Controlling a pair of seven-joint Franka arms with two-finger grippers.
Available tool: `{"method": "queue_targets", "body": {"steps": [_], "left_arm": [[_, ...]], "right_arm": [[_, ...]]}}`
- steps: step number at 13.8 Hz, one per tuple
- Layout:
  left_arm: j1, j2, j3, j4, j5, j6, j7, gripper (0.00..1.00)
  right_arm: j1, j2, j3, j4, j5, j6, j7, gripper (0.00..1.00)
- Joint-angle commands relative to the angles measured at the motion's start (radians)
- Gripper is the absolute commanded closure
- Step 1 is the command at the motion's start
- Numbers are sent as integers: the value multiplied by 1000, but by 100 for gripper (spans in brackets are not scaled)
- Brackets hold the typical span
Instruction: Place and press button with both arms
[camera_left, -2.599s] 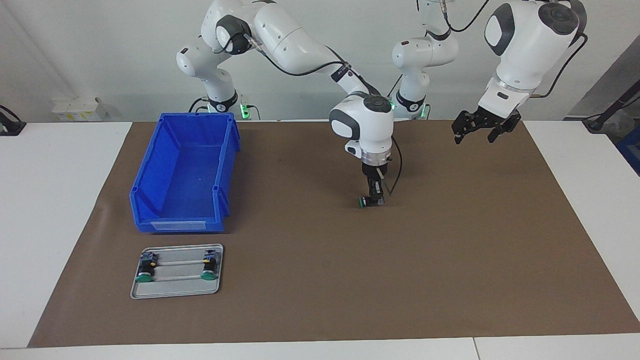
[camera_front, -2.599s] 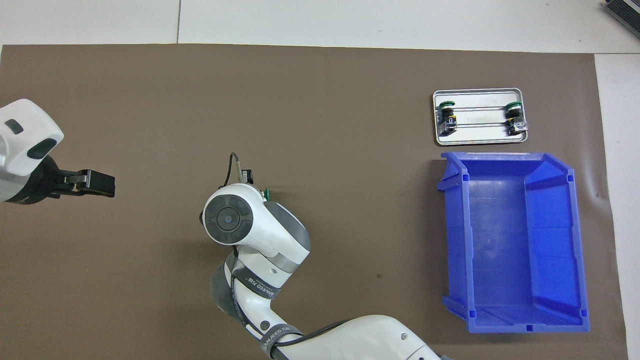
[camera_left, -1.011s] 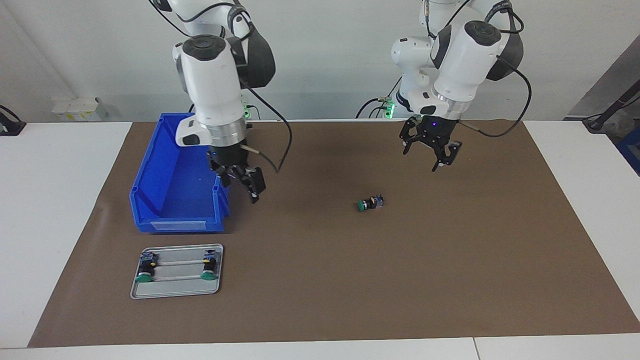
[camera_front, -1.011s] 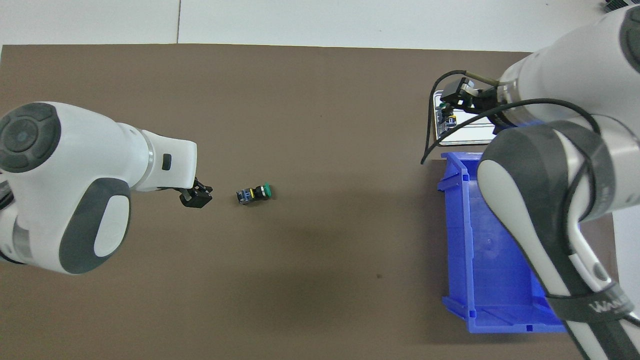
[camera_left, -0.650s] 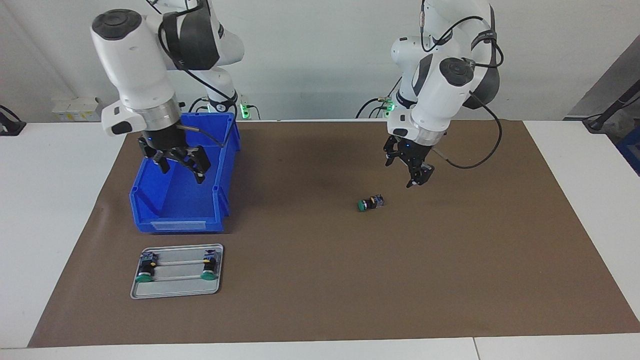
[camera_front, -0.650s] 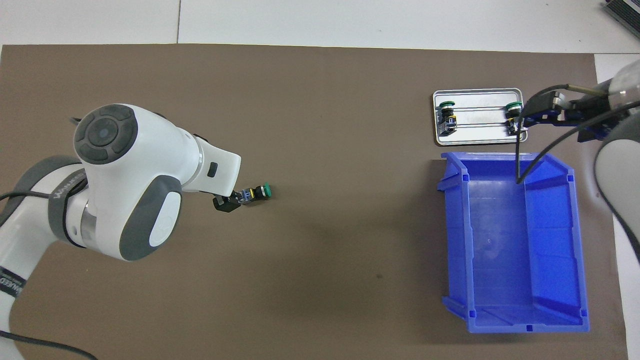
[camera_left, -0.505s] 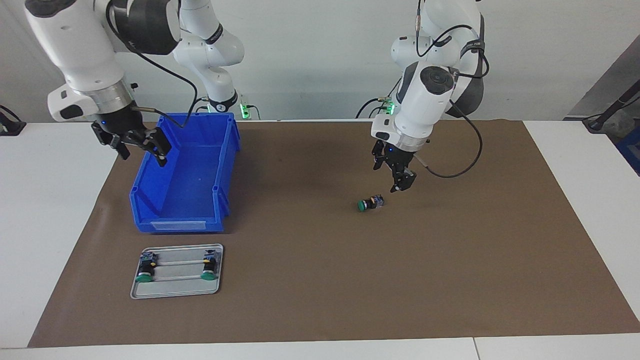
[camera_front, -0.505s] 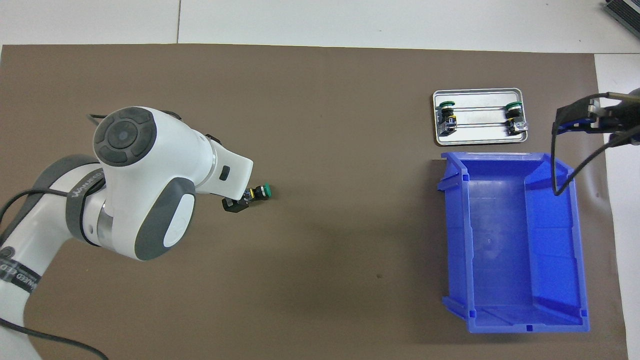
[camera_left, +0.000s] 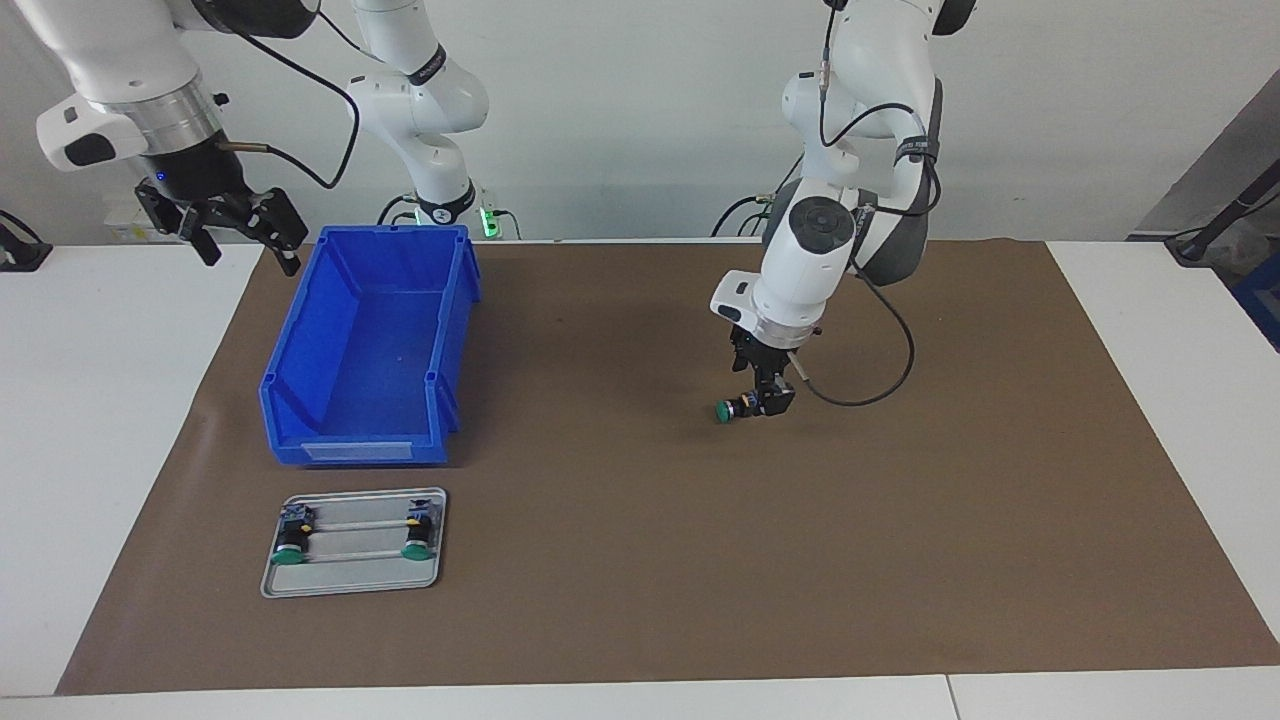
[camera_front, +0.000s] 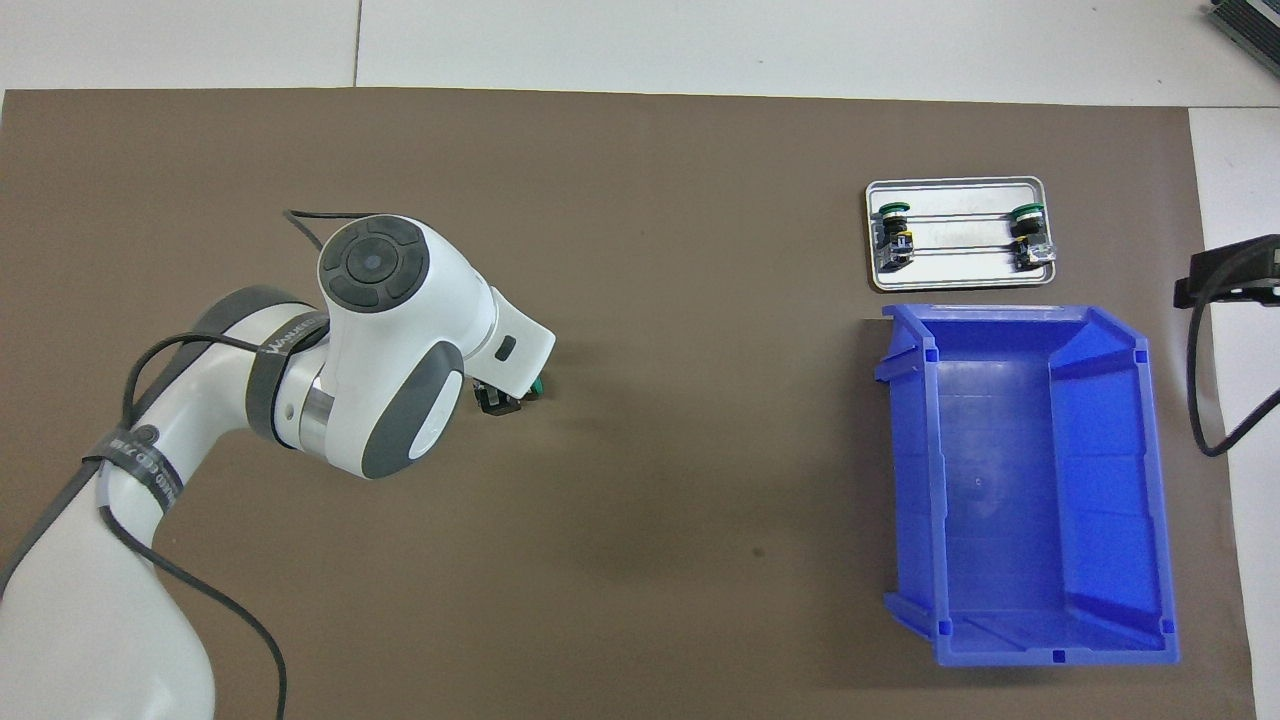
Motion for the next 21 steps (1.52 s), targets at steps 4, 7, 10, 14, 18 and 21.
{"method": "queue_targets", "body": {"steps": [4,7,10,14,18,21], "left_arm": [[-9,62,16,22,25,37,107,18],[-12,51,16,-2,25,8,116,18],[-16,46,16,-16,24,5,115,17],[-20,28,15,-64,22,8,104,13],[-35,20,15,-82,22,11,38,5],[-59,13,16,-93,22,18,-37,5]], "right_arm": [[4,-53,9,-86,-4,8,27,0],[2,-54,10,-84,11,7,21,0],[14,-57,12,-99,11,16,18,0],[27,-87,12,-158,8,44,11,0],[51,-87,12,-162,1,44,10,0],[56,-89,12,-164,-13,45,7,0]]}}
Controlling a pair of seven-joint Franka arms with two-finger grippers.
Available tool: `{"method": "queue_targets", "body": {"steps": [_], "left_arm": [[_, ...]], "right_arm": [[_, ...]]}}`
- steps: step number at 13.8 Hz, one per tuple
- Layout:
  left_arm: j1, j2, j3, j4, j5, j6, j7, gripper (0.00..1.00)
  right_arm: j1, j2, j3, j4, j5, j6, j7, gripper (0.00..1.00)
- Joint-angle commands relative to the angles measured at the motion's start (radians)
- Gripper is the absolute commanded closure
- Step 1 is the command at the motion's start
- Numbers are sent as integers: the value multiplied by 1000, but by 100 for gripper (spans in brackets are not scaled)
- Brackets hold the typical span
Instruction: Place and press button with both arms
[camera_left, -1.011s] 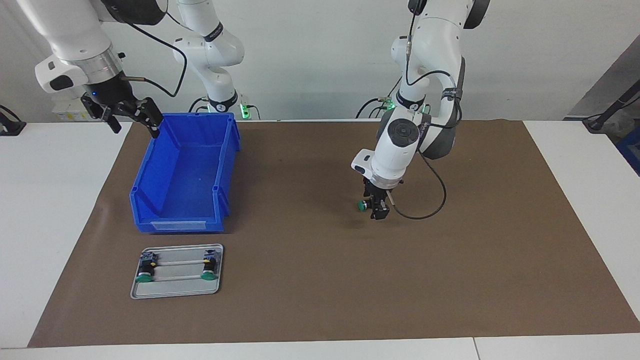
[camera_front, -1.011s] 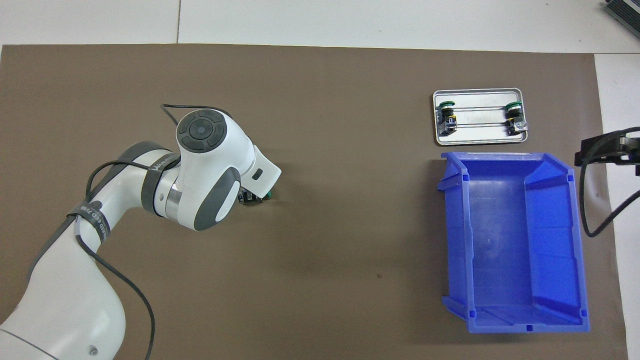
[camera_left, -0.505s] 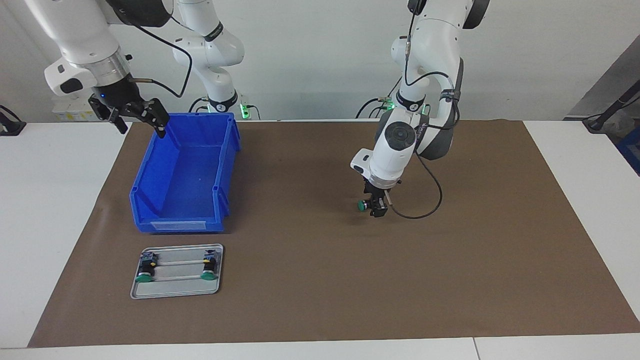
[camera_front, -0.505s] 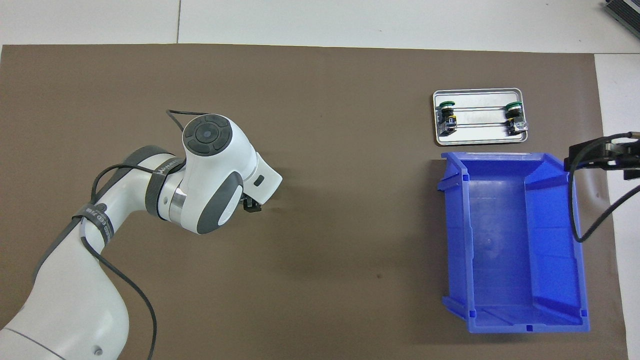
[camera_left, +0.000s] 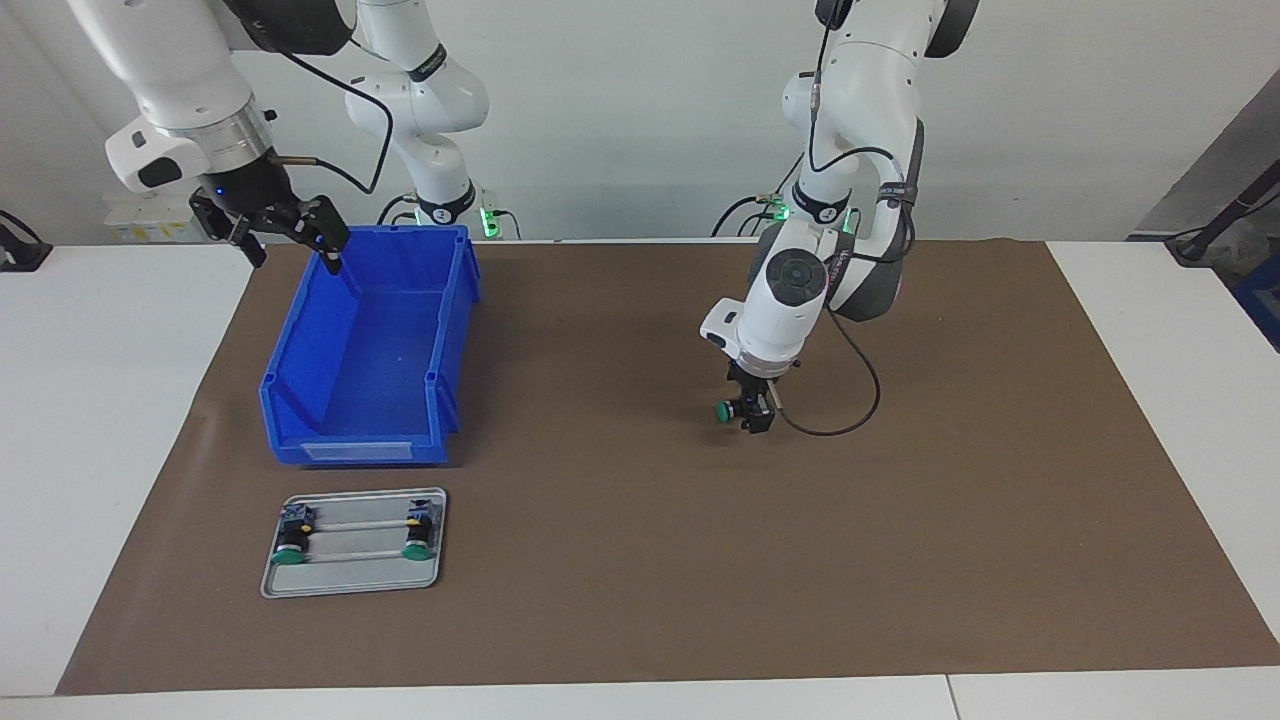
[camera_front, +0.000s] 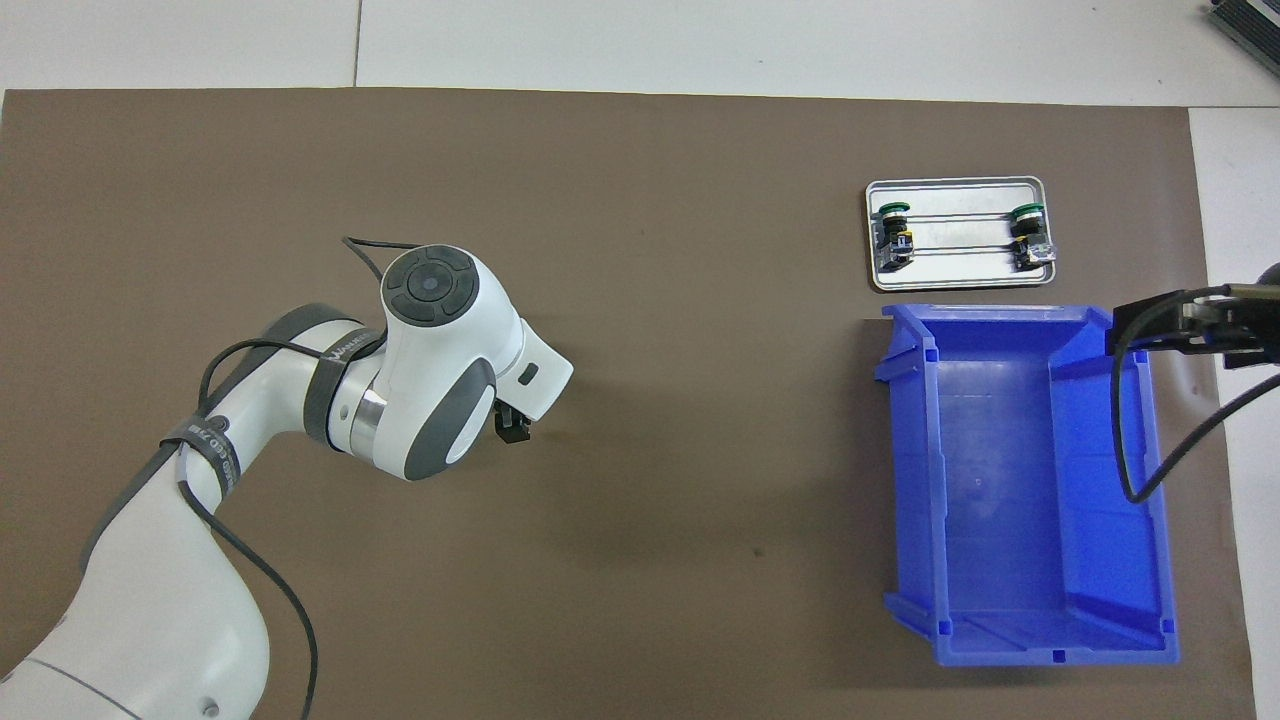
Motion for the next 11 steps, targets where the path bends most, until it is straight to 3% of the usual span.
{"method": "queue_targets", "body": {"steps": [1,8,11], "left_arm": [[-30,-43,14,-43,15,7,-73,5],[-27,-44,20,-42,17,15,-110,5],[-26,-44,24,-58,20,82,-114,5]], "right_arm": [[-5,-29,6,-37,-11,24,-2,0],[-8,-29,6,-38,-10,24,0,0],[-10,-29,6,-38,-10,24,1,0]]}}
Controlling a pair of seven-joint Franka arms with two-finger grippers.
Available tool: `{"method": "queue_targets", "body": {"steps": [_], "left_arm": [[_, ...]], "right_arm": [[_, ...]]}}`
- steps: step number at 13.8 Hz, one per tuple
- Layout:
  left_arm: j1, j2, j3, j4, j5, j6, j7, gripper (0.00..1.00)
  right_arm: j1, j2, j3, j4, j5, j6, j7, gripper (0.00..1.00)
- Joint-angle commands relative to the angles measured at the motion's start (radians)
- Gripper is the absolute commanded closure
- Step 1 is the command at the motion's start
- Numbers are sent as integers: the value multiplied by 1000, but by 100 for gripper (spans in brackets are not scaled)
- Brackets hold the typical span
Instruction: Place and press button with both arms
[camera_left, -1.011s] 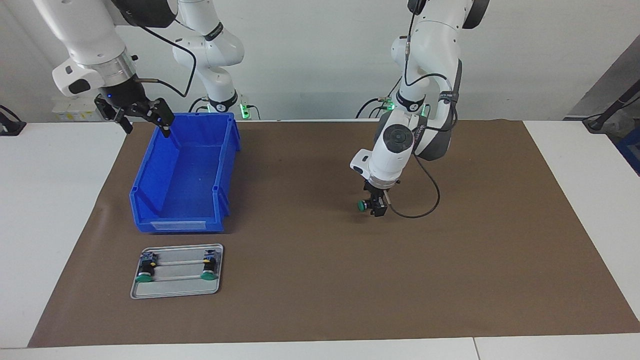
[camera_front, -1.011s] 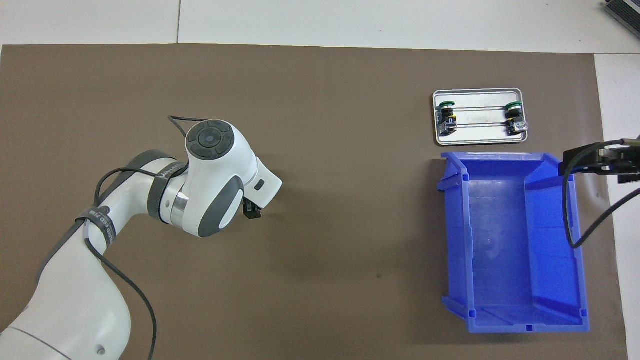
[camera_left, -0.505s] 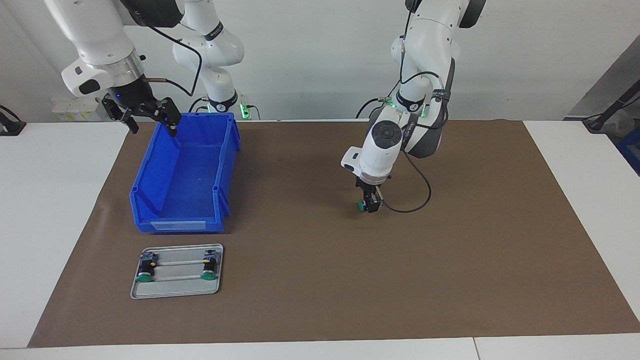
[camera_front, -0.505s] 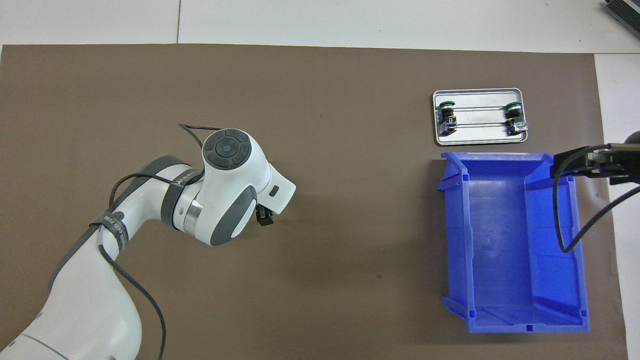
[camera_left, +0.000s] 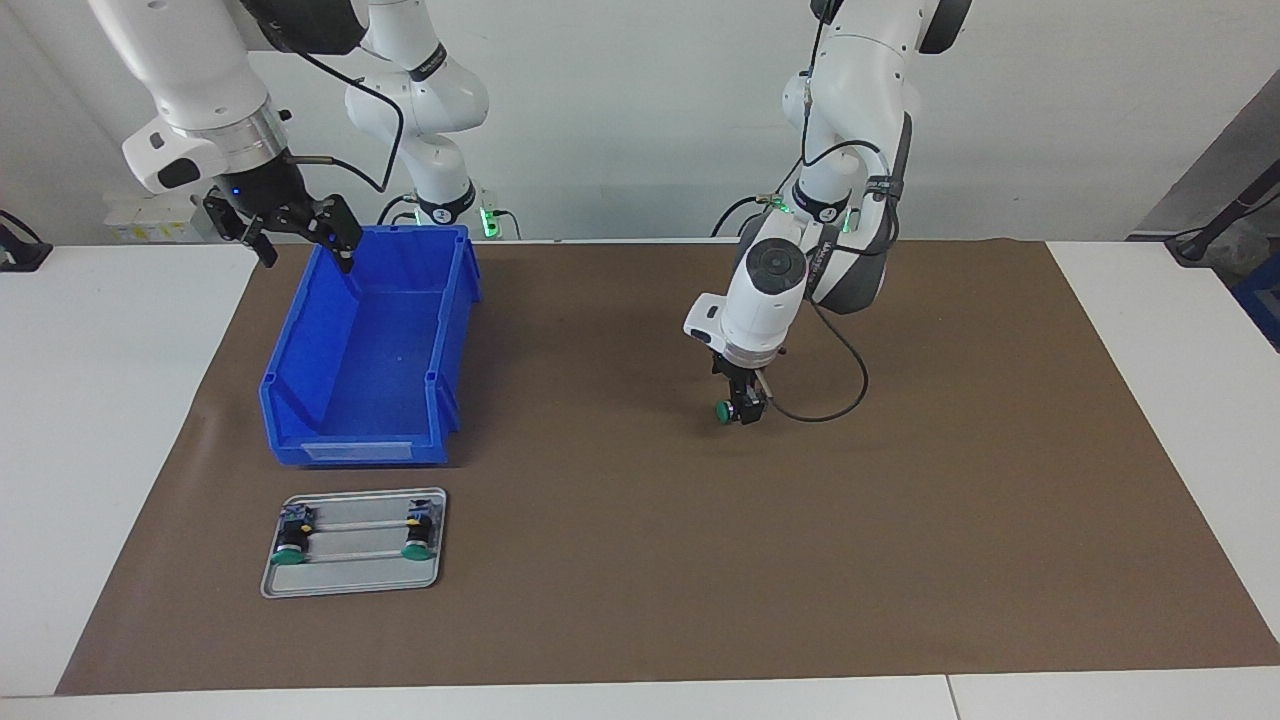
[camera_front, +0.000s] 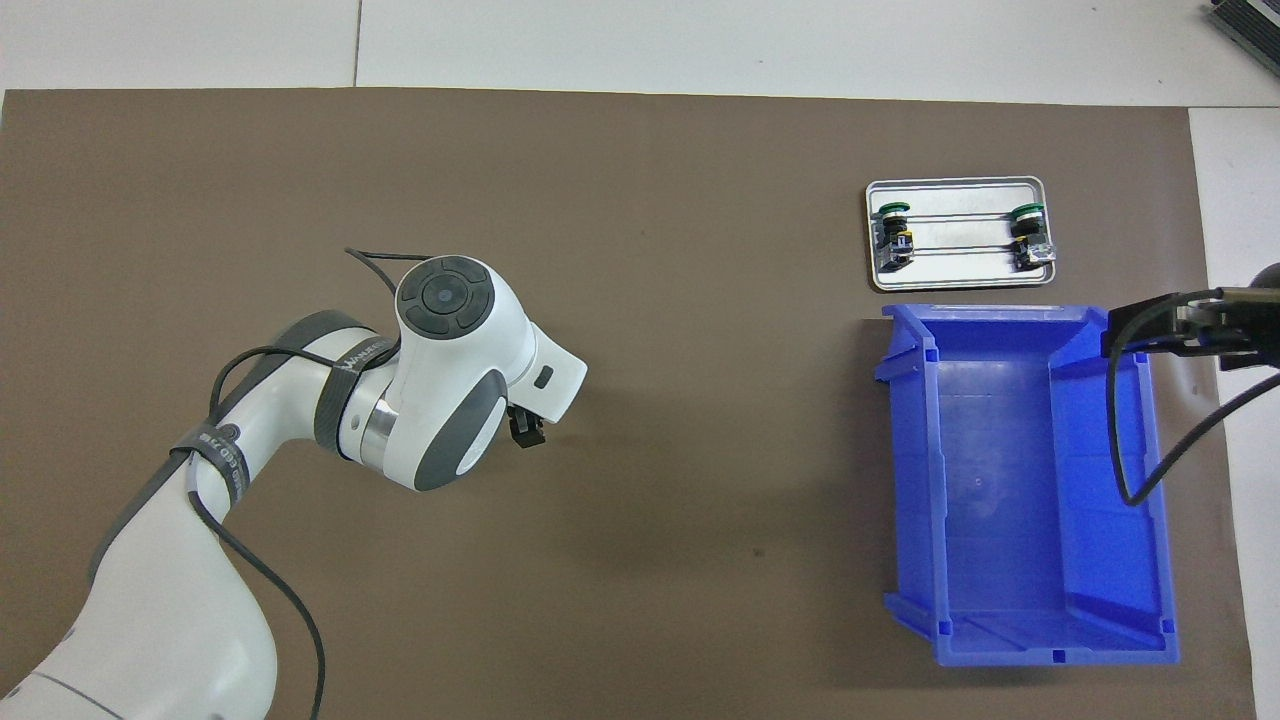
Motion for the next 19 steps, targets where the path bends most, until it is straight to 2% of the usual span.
{"method": "queue_targets", "body": {"steps": [1,3,9,14,19], "left_arm": [[-2,-33,12,-71,20,92,-27,5],[1,-43,14,-114,20,146,-30,5],[-8,-51,12,-130,20,152,-30,6],[-12,-60,12,-193,20,237,-32,6],[-12,-60,12,-193,20,238,-32,13]], "right_arm": [[-10,-27,7,-34,-9,23,1,0],[-13,-27,7,-34,-9,23,0,0],[-14,-27,7,-36,-7,23,0,0],[-14,-27,7,-34,-9,23,1,0],[-14,-27,7,-36,-7,23,1,0]]}}
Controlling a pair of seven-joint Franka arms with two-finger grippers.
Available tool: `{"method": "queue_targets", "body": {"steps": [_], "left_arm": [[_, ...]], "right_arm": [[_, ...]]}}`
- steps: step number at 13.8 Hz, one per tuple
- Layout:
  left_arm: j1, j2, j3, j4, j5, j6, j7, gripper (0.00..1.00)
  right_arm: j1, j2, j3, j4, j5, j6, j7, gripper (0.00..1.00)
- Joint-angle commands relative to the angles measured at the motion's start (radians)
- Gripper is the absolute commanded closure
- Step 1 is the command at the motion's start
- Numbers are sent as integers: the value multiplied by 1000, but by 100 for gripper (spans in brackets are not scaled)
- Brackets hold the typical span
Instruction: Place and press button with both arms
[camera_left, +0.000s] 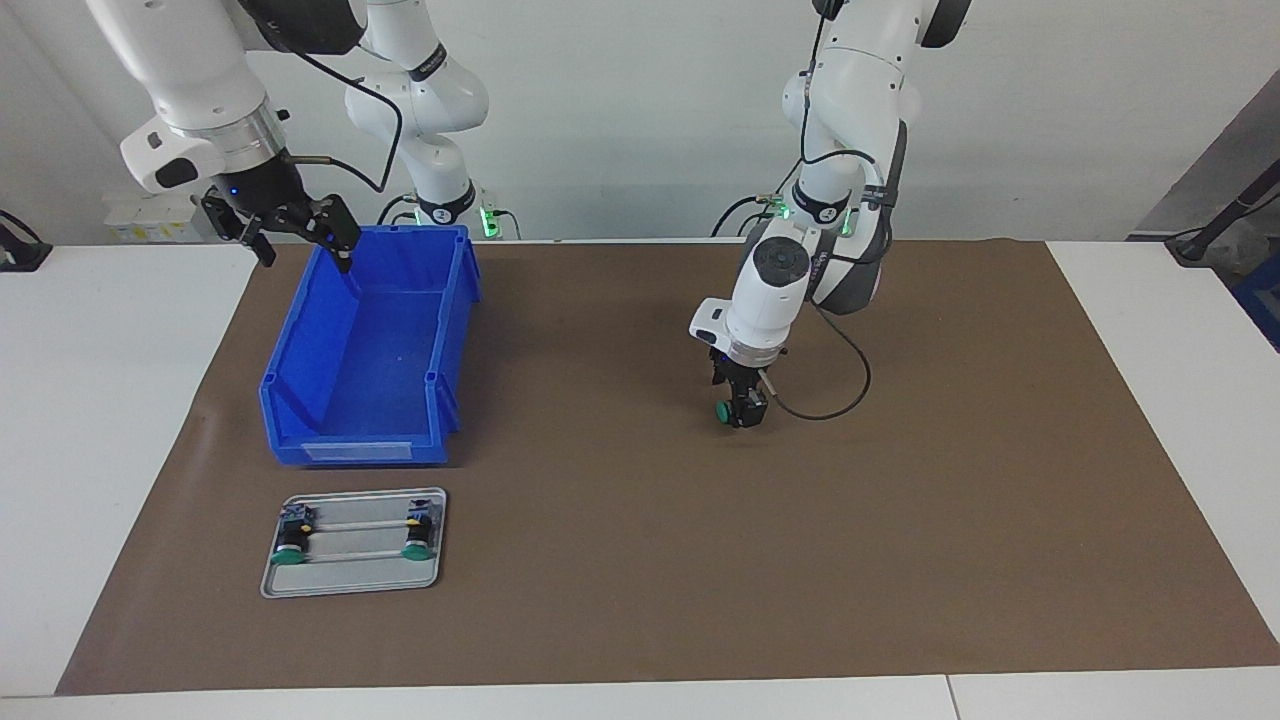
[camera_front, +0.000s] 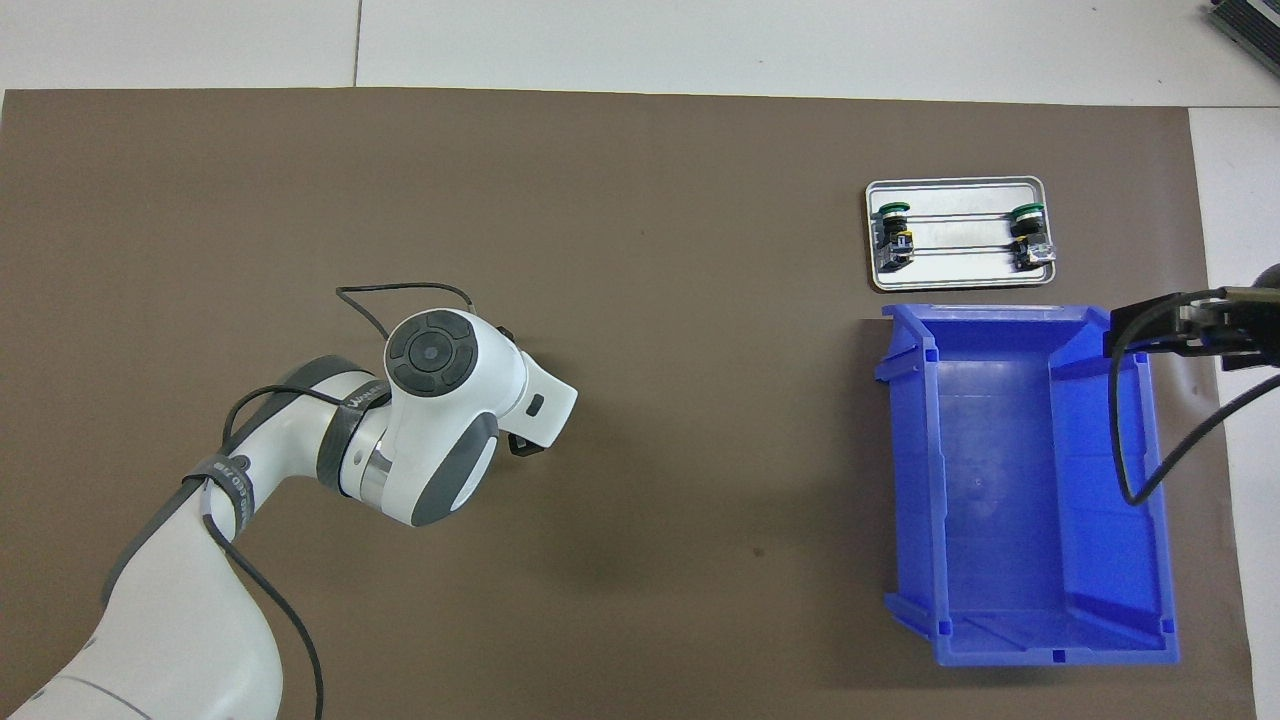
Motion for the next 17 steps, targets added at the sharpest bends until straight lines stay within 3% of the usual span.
{"method": "queue_targets", "body": {"steps": [1,6,9,12,15,17], "left_arm": [[-12,-33,8,-37,20,24,-26,19],[-12,-31,8,-37,21,33,-24,46],[-12,-31,8,-37,21,33,-20,66],[-1,-30,7,-34,21,53,-6,80],[11,-24,7,-34,20,103,37,89],[43,-18,5,-34,20,132,45,91]], "right_arm": [[-13,-27,8,-35,-7,23,1,0],[-19,-7,4,-8,-9,23,-8,0],[-19,57,4,86,-24,-42,-32,0],[-11,58,4,85,-24,-43,-37,0],[-10,56,4,81,-17,-41,-28,0],[-11,55,4,78,-15,-43,-28,0]]}}
